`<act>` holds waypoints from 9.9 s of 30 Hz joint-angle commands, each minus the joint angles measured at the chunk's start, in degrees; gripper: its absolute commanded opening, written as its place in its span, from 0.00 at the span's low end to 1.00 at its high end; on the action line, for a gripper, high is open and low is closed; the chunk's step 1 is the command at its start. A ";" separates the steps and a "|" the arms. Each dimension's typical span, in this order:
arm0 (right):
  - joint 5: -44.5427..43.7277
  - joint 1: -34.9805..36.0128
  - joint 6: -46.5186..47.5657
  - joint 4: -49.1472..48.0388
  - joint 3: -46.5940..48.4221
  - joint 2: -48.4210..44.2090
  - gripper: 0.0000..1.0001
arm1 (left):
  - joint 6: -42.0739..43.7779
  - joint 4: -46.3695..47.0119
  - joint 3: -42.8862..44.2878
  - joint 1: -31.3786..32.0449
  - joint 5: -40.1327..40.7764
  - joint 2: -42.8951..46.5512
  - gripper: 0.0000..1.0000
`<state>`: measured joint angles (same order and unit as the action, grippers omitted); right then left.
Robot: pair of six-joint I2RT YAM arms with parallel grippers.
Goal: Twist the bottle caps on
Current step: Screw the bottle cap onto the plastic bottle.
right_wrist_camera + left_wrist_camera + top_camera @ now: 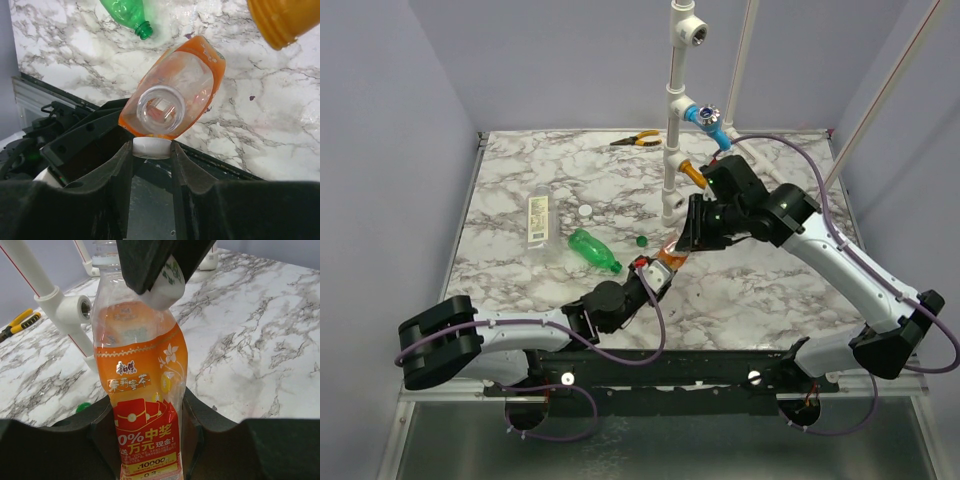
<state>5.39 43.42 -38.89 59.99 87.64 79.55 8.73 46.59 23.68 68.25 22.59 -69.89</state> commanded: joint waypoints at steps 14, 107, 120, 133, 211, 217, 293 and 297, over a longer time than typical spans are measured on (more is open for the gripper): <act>11.46 -8.17 7.88 8.41 6.25 -1.81 0.33 | 2.84 3.77 -3.88 0.21 -0.51 2.29 0.00; 27.25 -14.94 5.78 13.82 -0.24 -1.75 0.33 | 28.49 27.76 -6.19 14.02 11.80 -10.83 0.00; 26.98 -15.03 5.58 13.17 -0.23 -1.09 0.33 | 28.61 28.56 -5.93 14.11 10.43 -11.55 0.00; 26.73 -15.03 5.53 13.56 0.20 -0.17 0.34 | 28.71 29.07 -5.29 14.29 9.58 -12.95 0.00; 14.40 -14.96 5.98 15.80 2.64 2.61 0.40 | 13.94 29.42 0.22 11.50 11.00 -21.25 0.00; 14.32 -14.94 6.05 15.51 2.89 3.06 0.40 | 14.30 29.33 0.52 11.52 10.38 -21.43 0.00; 5.58 -14.86 3.49 13.58 5.64 -1.71 0.64 | 7.75 30.93 0.40 9.83 8.50 -24.33 0.00; 4.57 -14.85 2.10 12.75 4.81 -2.73 0.54 | 7.80 30.95 -0.19 9.85 8.74 -23.35 0.00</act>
<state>13.06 28.49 -34.65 74.32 93.03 78.22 17.69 74.72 24.67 78.22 32.34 -93.91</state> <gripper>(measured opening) 0.556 0.420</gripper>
